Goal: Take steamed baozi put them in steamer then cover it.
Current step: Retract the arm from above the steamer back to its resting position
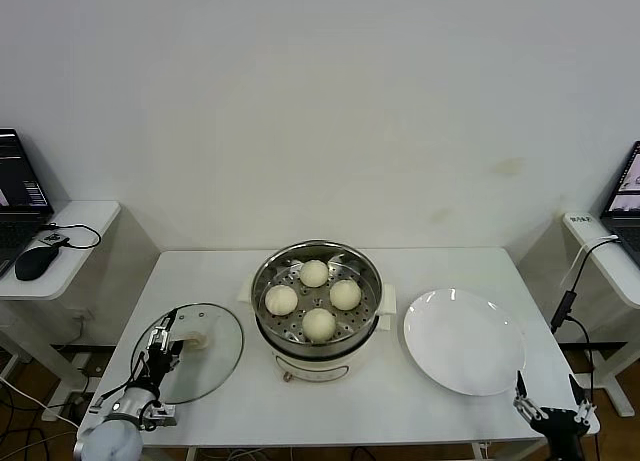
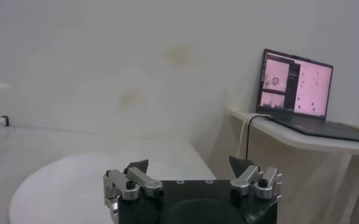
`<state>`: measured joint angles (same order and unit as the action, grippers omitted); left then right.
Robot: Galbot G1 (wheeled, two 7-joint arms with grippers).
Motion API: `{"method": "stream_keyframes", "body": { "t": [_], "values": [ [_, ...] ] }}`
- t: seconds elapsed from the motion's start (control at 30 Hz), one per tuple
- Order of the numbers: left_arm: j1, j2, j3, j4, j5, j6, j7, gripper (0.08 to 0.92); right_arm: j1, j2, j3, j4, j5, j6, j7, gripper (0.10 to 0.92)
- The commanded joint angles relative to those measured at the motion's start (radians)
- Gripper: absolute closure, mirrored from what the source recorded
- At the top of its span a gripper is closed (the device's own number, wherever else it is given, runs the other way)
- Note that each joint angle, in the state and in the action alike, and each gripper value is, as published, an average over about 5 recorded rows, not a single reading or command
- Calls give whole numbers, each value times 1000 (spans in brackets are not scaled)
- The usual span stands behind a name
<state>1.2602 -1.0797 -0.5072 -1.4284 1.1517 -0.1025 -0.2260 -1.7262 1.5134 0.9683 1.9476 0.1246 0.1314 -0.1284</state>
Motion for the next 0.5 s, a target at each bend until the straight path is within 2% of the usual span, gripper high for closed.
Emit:
{"method": "stream_keyframes", "body": {
  "t": [0.03,0.13,0.5],
  "values": [
    [-39,-1,14,39,-4,1,6,185,-2,0,-7,-5,-4,0,0,203],
    [-42,-3,18,47,-2,1,13,243,-1,-2,-11,-8,-6,0,0,203],
    [-51,-11,17,70,7,-5,3,563,-1,-7,-26,-8,-13,-1,-3,203]
  ]
}}
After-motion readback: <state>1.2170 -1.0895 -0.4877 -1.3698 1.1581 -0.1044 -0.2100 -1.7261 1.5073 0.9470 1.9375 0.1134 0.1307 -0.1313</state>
